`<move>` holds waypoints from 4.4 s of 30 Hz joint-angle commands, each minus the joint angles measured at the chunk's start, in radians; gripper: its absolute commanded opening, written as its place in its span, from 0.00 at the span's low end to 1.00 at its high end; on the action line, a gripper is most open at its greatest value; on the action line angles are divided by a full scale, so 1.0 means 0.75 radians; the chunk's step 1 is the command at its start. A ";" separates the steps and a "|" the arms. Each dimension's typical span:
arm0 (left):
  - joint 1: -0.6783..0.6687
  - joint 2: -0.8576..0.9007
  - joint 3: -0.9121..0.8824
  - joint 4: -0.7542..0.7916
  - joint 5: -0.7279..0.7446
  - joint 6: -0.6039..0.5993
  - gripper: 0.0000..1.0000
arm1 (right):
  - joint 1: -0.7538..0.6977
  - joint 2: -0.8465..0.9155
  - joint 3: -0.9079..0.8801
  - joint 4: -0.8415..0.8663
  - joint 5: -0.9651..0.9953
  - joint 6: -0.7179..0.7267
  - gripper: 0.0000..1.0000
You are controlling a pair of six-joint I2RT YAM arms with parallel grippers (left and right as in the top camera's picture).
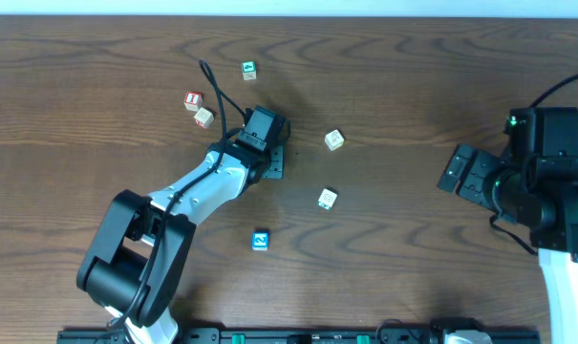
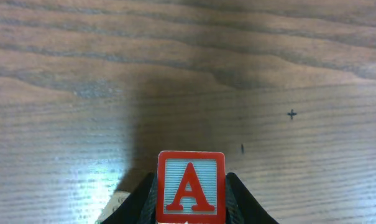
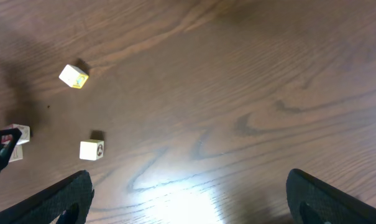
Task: Spell out Ai2
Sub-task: 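Carry the red A block toward the table center with the left gripper, then lower the A block onto the table and open the left gripper, then move the left gripper to the red I block and grasp it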
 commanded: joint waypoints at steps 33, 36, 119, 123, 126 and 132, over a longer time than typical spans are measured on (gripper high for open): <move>-0.001 0.019 -0.049 0.223 -0.076 0.178 0.12 | -0.005 -0.009 0.014 -0.009 0.014 -0.011 0.99; -0.001 0.019 -0.051 0.262 -0.079 0.176 0.12 | -0.005 -0.009 0.014 -0.010 0.014 -0.011 0.99; 0.631 0.350 1.126 -1.036 0.190 0.666 0.96 | -0.005 -0.007 -0.095 0.024 -0.046 -0.011 0.99; 0.631 0.449 1.126 -1.026 0.201 0.667 0.95 | -0.005 -0.007 -0.095 0.025 -0.045 -0.011 0.99; 0.631 0.510 1.126 -0.991 0.199 0.693 0.95 | -0.005 -0.007 -0.095 0.024 -0.045 -0.011 0.99; 0.630 0.544 1.126 -0.838 0.107 0.691 0.96 | -0.005 -0.007 -0.096 0.020 -0.036 -0.011 0.99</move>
